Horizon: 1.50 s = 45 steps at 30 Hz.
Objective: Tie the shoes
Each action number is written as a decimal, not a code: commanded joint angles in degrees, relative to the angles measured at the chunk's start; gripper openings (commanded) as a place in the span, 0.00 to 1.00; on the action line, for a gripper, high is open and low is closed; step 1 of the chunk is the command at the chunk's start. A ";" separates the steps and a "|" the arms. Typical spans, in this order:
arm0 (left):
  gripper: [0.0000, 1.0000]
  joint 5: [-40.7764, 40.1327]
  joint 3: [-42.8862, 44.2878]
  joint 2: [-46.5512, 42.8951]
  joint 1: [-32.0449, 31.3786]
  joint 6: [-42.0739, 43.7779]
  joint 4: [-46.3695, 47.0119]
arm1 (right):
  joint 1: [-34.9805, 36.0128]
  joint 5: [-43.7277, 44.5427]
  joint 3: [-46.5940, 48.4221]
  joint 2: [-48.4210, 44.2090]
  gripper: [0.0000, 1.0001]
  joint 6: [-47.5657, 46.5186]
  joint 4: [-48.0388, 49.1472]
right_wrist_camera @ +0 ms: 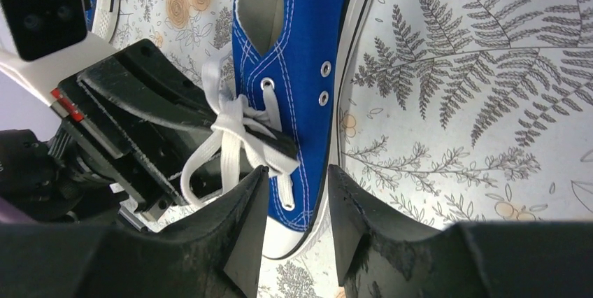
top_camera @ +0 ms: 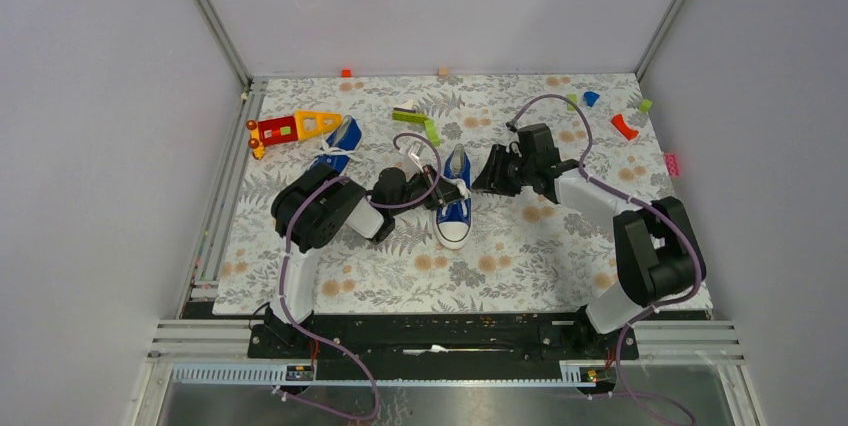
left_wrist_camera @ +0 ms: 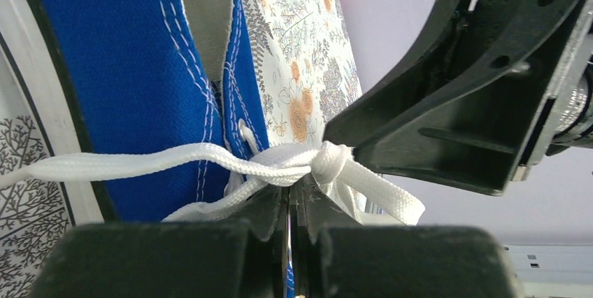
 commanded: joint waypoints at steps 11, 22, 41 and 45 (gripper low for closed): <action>0.00 1.88 1.85 1.08 0.06 -0.52 3.84 | 0.43 -4.73 1.08 4.92 0.39 0.53 5.43; 0.00 2.33 2.46 1.57 0.09 -0.52 3.46 | 1.24 -8.00 0.38 6.50 0.35 2.55 8.70; 0.00 2.49 2.54 1.59 0.17 -0.70 4.10 | 1.55 -7.07 0.52 6.13 0.06 2.58 5.31; 0.01 2.20 1.87 1.21 0.15 -0.61 4.20 | 1.55 -5.93 1.00 5.43 0.00 2.50 4.65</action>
